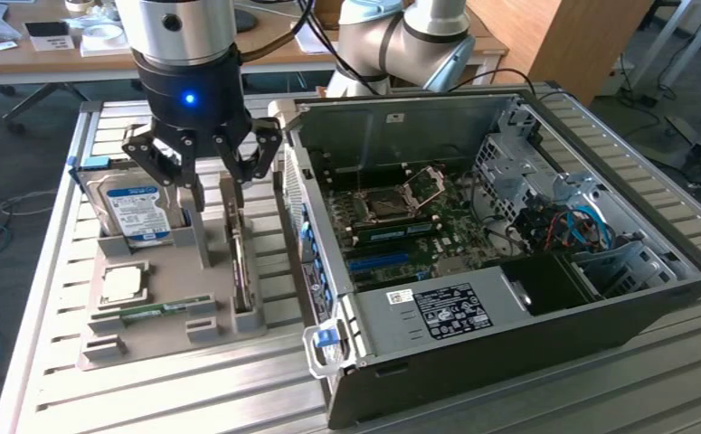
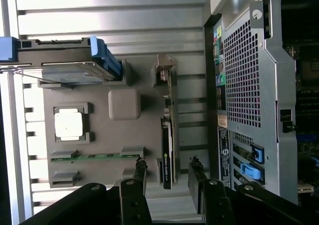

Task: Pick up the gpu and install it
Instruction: 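Pick up the gpu and move the gpu toward the slot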

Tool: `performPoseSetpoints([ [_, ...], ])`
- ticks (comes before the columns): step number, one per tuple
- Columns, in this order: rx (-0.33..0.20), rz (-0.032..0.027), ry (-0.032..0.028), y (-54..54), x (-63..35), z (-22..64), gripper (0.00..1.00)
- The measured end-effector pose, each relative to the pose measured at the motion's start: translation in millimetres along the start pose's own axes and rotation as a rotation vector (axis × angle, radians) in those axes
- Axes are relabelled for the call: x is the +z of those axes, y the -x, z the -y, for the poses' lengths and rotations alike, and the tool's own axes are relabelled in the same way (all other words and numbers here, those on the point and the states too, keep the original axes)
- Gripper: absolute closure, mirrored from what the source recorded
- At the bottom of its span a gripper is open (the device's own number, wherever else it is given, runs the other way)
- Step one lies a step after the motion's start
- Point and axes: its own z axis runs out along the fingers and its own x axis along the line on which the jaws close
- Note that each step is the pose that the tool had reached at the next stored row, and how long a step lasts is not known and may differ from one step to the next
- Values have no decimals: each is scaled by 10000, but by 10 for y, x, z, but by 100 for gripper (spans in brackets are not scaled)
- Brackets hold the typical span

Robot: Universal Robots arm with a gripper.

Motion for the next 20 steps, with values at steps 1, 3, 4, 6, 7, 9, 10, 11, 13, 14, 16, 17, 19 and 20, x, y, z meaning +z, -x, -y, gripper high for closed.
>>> performPoseSetpoints([
  [1,0,-1,-1,0,3,-1,53],
  [3,0,0,-1,-1,13,-1,53],
  [4,0,0,0,-1,18,-2,53],
  [6,0,1,0,-1,30,-2,53],
  [7,0,0,1,-1,37,-2,53],
  [9,0,0,0,-1,48,-2,53],
  [10,0,-1,-2,-2,49,-2,53],
  [11,0,-2,-3,-2,49,-2,53],
  [13,0,-1,-1,-2,50,-2,53],
  [14,0,0,0,-2,51,-2,53],
  [16,0,0,-1,-2,50,-2,53],
  [17,0,0,-1,-2,51,-2,53],
  [19,0,0,0,-2,53,-2,53],
  [20,0,4,3,-1,59,-2,53],
])
